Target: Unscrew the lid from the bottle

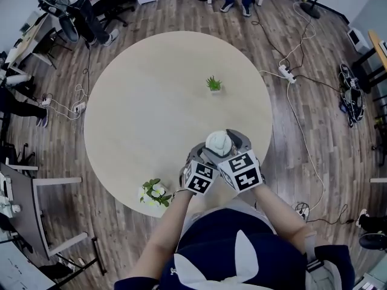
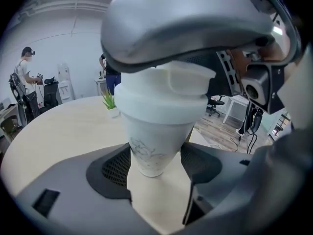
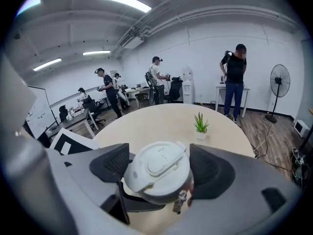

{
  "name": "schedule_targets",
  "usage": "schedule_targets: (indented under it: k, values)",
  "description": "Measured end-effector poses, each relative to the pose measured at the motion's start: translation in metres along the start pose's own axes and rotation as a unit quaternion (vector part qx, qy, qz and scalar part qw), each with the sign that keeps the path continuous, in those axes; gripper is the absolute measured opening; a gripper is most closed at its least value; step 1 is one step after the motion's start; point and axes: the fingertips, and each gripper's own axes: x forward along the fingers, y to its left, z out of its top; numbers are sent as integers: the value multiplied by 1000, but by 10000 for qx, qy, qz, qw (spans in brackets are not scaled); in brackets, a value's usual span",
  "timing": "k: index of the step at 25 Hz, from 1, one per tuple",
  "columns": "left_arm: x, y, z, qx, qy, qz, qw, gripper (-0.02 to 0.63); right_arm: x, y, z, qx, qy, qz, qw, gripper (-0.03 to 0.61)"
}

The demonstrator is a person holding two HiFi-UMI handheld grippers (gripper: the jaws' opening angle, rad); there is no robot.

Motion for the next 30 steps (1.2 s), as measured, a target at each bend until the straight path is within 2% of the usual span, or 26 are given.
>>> schedule_targets:
  k: [4, 8, 13, 18, 21, 23, 26, 28, 30]
  values:
    - [0, 0, -1, 5, -6, -3, 10000, 324, 2, 4, -2, -424, 250, 467, 9977, 377]
    - [-1, -1, -2, 4, 2, 7, 10000, 324, 2, 12, -5, -1172, 707, 1285, 9822, 377]
    - [-3, 1, -1, -7, 23, 5, 10000, 324, 3, 21, -8, -2067, 1385, 2168, 9440, 377]
    - [-2, 1, 1, -9, 41, -5, 10000, 324, 2, 24, -13, -2702, 1928, 2943, 8962, 377]
    - [-1, 0, 0, -33, 45, 2, 10000, 324, 1, 24, -17, -2949, 2229, 3249, 8705, 377]
    - [-2, 0, -1, -43, 41, 17, 10000, 324, 0, 26, -19, -3175, 2355, 3307, 8570, 377]
    - [-1, 1, -2, -45, 62, 28, 10000, 324, 0, 28, -20, -3309, 2463, 3265, 8504, 377]
    - [-1, 1, -2, -45, 63, 27, 10000, 324, 1, 28, -18, -3339, 2339, 3170, 8563, 380]
    - [-1, 0, -2, -57, 63, 28, 10000, 324, -2, 29, -14, -3335, 2072, 2973, 8703, 374]
